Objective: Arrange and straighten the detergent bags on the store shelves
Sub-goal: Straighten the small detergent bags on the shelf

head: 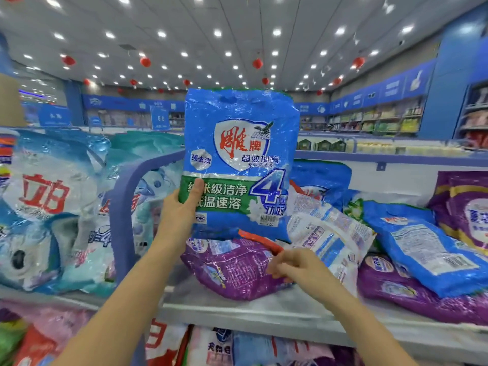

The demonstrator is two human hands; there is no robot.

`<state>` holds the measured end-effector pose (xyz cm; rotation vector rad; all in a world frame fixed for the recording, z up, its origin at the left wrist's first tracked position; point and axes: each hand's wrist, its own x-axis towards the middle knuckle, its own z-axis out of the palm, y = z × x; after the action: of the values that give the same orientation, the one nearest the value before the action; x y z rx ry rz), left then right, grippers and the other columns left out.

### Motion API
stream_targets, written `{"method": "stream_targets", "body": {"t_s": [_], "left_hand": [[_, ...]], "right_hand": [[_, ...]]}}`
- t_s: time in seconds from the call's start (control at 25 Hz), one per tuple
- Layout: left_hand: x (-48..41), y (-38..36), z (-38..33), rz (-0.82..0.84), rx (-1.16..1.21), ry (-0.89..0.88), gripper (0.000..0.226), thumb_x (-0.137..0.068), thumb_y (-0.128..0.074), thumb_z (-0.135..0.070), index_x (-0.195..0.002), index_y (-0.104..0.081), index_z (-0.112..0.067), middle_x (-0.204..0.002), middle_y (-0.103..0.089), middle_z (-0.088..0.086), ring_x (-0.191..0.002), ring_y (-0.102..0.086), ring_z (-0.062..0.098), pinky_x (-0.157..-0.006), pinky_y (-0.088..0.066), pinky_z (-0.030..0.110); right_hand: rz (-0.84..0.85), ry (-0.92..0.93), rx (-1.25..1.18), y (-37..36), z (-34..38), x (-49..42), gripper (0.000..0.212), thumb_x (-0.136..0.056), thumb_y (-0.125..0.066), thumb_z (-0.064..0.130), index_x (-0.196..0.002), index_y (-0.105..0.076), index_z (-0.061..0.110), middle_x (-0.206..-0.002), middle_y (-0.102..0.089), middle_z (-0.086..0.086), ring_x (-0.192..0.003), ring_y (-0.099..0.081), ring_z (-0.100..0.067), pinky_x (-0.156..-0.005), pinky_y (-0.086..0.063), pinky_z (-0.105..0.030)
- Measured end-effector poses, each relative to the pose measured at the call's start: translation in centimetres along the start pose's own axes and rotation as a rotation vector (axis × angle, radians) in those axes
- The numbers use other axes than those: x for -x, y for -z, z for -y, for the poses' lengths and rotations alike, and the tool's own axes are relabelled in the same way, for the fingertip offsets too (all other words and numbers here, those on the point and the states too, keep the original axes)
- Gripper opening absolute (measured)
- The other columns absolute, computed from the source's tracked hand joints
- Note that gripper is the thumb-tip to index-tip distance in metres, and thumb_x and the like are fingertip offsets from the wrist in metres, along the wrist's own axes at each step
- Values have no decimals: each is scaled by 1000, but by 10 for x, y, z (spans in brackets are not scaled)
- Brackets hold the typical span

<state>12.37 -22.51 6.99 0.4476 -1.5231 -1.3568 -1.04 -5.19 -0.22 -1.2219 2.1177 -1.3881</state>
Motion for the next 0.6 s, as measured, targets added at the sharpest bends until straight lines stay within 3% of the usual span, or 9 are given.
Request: {"method": "stream_targets", "body": {"t_s": [0.04,0.12,0.2,0.32,0.44,0.52,0.6], "left_hand": [[-3,0,2,-9,9,19,20,-90,-52,-39,-77,-57,-24,-76,-65,-8,-68,-65,10,-76,-53,33],[-10,2,5,-17,36,53,22,-89,-52,-42,-78,-58,-24,-80,-67,-6,-78,-66,17,-86,-52,42],[-18,1,9,-15,54,71,25,-88,-54,-46,-80,-59,-22,-83,-69,-3,-82,-67,23,-87,-52,46],[-24,-1,10,-46,91,97,26,-88,-54,-45,-80,-58,-21,-81,-68,-3,-77,-67,20,-83,-54,43],[-27,-1,9,-54,127,109,26,-88,-53,-45,-80,-58,-20,-83,-68,-2,-75,-66,17,-75,-54,35],[-28,0,8,-49,130,111,27,-88,-53,-47,-81,-58,-21,-85,-68,-2,-74,-66,15,-68,-53,31],[-29,1,5,-40,132,108,26,-88,-53,-47,-81,-57,-22,-83,-68,-4,-72,-65,14,-63,-52,29]], "right_hand": [[66,70,135,-8,2,4,23,-74,-60,34,-85,-72,16,-84,-72,3,-81,-65,-8,-84,-51,-37],[164,198,404,-30,10,8,55,-65,-62,57,-106,-67,22,-105,-64,7,-99,-58,-6,-92,-46,-31],[131,308,683,-50,16,2,75,-64,-60,67,-126,-53,26,-126,-50,4,-116,-45,-13,-102,-37,-32],[12,347,859,-83,29,-7,70,-71,-41,69,-123,-53,24,-122,-51,-1,-112,-45,-22,-94,-34,-37],[-165,317,771,-89,36,-13,29,-89,-44,39,-99,-63,19,-104,-64,-6,-100,-56,-29,-76,-38,-35],[-220,319,495,-69,35,-6,21,-87,-47,38,-85,-64,26,-80,-67,-2,-80,-60,-23,-65,-37,-33],[-181,292,208,-38,38,7,17,-88,-54,34,-77,-67,31,-69,-69,1,-69,-62,-17,-65,-47,-35]]}}
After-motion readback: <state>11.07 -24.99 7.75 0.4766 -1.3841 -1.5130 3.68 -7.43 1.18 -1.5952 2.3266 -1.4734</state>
